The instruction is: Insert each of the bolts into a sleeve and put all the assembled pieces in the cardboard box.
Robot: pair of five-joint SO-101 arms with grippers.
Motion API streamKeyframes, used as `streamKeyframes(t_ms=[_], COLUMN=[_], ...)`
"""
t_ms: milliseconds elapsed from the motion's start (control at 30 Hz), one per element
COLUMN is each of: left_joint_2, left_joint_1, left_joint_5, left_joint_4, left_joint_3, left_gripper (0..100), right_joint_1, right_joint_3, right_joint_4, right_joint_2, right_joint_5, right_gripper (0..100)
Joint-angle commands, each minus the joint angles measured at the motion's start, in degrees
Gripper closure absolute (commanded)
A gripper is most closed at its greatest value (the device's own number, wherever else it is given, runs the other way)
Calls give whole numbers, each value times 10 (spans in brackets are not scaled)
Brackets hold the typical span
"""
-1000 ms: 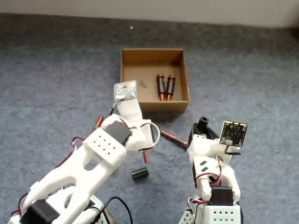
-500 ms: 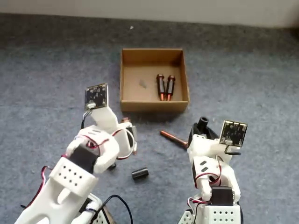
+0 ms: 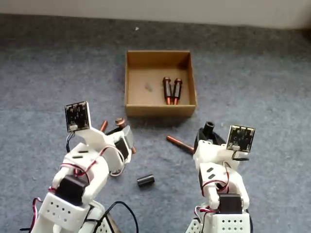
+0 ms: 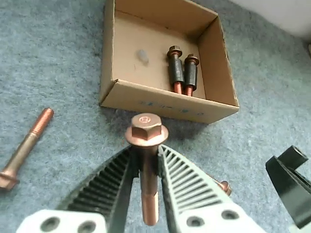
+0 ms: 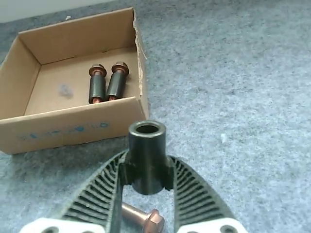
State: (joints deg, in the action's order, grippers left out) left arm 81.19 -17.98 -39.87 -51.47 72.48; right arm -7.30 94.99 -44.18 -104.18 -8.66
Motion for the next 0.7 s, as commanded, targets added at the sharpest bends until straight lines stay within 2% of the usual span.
streamKeyframes(t_ms=[0, 100, 300, 533, 667], left_joint_2=[91, 153, 240, 233, 233], left_joint_1=[7, 7, 7, 7, 7], left_joint_5=[18, 18, 76, 80, 120], left_joint_4=[17, 17, 17, 17, 33], left_joint_3=[28, 59, 109, 113, 114], left_gripper=[995, 995, 995, 995, 995], right_joint_1=[-25, -44, -50, -141, -197], right_joint_3=[-16, -16, -18, -15, -15], right_joint_4=[10, 10, 10, 13, 13], right_joint_2=[-9, -9, -9, -9, -9], right_joint_5=[-1, -1, -1, -1, 4], right_gripper=[994, 994, 994, 994, 994])
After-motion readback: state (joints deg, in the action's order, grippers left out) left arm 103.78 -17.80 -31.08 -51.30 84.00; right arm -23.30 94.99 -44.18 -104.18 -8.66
